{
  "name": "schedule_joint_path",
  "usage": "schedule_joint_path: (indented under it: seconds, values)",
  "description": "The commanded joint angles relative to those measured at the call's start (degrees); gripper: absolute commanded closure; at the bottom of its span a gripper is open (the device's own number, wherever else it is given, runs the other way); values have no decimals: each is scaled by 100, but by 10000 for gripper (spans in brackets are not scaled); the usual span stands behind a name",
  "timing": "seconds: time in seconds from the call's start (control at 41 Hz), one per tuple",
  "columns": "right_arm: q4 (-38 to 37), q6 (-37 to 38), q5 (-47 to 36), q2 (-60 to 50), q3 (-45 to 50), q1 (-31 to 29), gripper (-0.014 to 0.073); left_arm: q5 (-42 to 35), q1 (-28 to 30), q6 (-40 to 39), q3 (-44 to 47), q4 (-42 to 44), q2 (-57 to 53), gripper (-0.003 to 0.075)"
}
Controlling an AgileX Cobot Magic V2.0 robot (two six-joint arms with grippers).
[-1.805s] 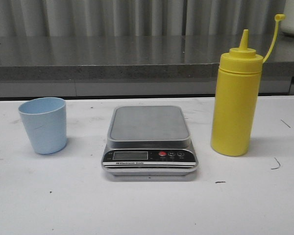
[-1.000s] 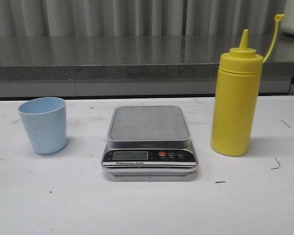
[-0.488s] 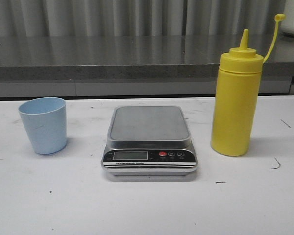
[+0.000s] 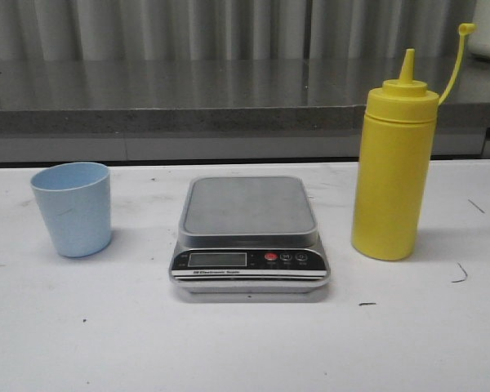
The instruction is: Pour seasoning into cup on scale with both arms
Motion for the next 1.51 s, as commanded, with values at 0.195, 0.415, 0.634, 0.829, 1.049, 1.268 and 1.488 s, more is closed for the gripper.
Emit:
schedule_joint_path:
  seconds: [0.195, 0.415, 0.634, 0.829, 1.049, 1.268, 1.488]
  values:
    - [-54, -433, -315, 905, -188, -33, 551, -303, 3, -17, -205, 215, 506, 720]
    - [-54, -450, -308, 1079, -188, -33, 135, -3, -111, -17, -229, 163, 724, 318]
    - [-54, -450, -304, 1072, -188, -33, 97, 410, -536, -17, -538, 163, 1602, 209]
    - [-54, -450, -304, 1072, -188, -33, 97, 575, -890, -17, -1127, 121, 2814, 209]
    - [-54, -450, -304, 1072, -188, -33, 97, 767, -1128, -17, -1964, -15, 4347, 209]
    - [-54, -450, -304, 1072, -188, -33, 97, 856, -1128, -17, -2735, -71, 5613, 209]
    - [-54, -450, -304, 1072, -188, -33, 97, 784, -1128, -17, -3227, -71, 6569, 210]
